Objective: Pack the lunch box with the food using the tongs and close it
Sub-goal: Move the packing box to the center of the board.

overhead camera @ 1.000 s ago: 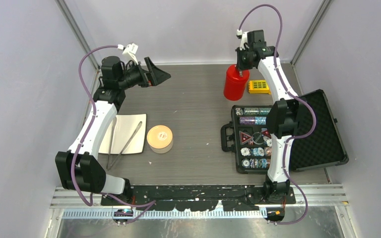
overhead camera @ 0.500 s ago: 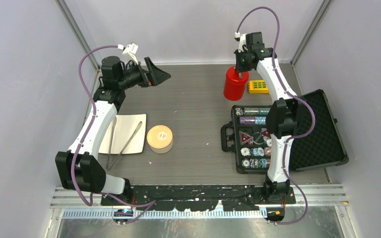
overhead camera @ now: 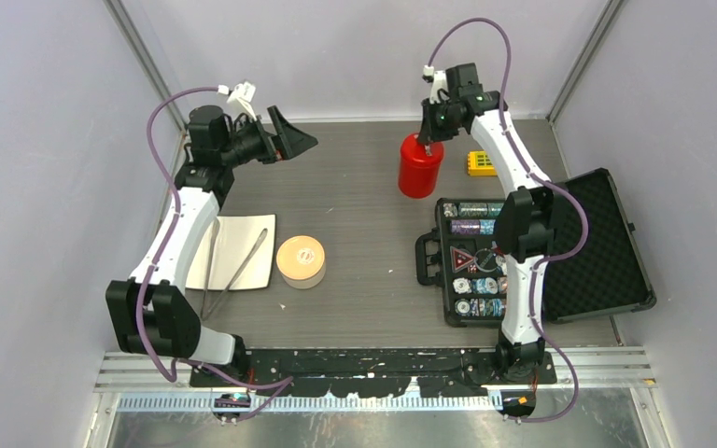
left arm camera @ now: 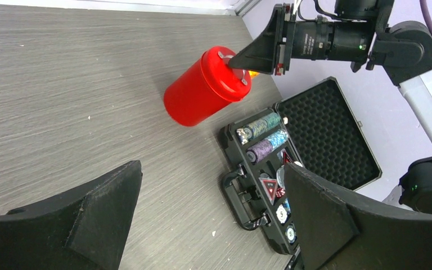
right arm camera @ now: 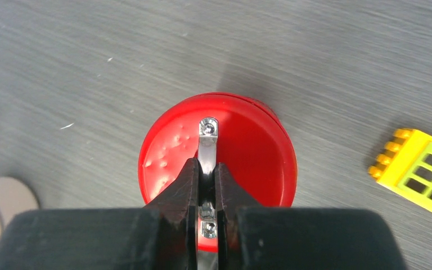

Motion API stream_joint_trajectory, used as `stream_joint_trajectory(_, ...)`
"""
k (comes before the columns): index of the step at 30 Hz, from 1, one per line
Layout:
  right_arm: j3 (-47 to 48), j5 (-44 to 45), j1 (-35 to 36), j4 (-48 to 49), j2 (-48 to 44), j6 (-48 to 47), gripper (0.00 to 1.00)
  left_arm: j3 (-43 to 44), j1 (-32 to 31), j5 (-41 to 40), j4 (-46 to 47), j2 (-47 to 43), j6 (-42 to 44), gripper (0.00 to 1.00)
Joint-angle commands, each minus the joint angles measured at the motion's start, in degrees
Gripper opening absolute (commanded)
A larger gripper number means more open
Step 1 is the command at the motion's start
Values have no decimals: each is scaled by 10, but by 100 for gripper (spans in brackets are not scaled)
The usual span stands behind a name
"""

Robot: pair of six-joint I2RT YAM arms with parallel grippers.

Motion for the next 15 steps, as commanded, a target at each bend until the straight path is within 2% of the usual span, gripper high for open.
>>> stream_joint_trajectory(1, 12, -57, 35, -16, -33, 22, 0, 10, 13, 11, 22, 1, -12, 100)
stream_joint_trajectory(15, -164, -89, 170, 19, -167, 12, 0, 19, 50, -12, -31, 9, -7, 100)
